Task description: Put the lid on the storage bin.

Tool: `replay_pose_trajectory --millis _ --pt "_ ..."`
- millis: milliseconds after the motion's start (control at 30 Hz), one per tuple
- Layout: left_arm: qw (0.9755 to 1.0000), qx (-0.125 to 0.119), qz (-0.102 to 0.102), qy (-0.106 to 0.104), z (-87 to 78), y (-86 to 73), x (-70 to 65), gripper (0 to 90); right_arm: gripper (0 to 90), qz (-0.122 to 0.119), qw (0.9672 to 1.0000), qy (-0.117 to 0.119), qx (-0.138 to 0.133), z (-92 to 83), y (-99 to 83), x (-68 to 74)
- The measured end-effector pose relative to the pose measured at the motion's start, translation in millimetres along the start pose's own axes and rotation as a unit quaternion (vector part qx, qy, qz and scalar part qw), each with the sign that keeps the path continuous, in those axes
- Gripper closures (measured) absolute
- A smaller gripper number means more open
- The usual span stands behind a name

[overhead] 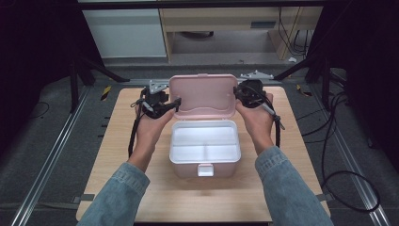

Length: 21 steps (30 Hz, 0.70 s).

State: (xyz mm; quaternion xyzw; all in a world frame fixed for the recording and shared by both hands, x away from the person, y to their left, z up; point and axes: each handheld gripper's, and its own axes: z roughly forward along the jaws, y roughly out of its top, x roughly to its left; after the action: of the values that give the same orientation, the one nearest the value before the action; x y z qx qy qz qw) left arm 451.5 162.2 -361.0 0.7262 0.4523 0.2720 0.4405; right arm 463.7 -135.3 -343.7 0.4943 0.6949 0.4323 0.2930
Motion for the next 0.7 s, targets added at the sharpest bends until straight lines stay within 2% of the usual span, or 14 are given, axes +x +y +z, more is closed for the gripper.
replay_pose_trajectory --millis 67,267,400,467,567,633,700 --pt "0.9999 -0.008 0.001 -0.011 -6.8 -2.6 -3.3 43.3 87.2 -0.003 0.9999 0.0 -0.012 -10.4 -5.5 2.5" --pt "0.9996 -0.017 0.008 -0.021 -19.9 -11.8 -10.7 40.6 87.0 -0.005 0.9995 0.003 -0.031 -28.6 -17.4 6.7" --pt "0.9992 -0.025 0.011 -0.029 -35.7 -27.0 -13.3 39.8 86.9 -0.011 0.999 0.01 -0.041 -46.6 -30.4 11.6" --pt "0.9992 -0.026 0.016 -0.028 -38.8 -30.6 -13.3 39.8 86.9 -0.016 0.9989 0.01 -0.043 -49.8 -33.3 12.8" --pt "0.9991 -0.025 0.011 -0.033 -50.1 -44.7 -9.2 38.9 86.5 -0.02 0.9985 0.014 -0.049 -60.8 -44.6 16.6" --pt "0.999 -0.025 0.011 -0.035 -52.7 -48.0 -8.0 38.9 86.2 -0.021 0.9984 0.015 -0.05 -63.0 -47.4 17.6" --pt "0.9991 -0.023 0.015 -0.033 -60.1 -56.6 -4.7 38.4 85.6 -0.016 0.9984 0.02 -0.051 -68.8 -55.1 18.9"
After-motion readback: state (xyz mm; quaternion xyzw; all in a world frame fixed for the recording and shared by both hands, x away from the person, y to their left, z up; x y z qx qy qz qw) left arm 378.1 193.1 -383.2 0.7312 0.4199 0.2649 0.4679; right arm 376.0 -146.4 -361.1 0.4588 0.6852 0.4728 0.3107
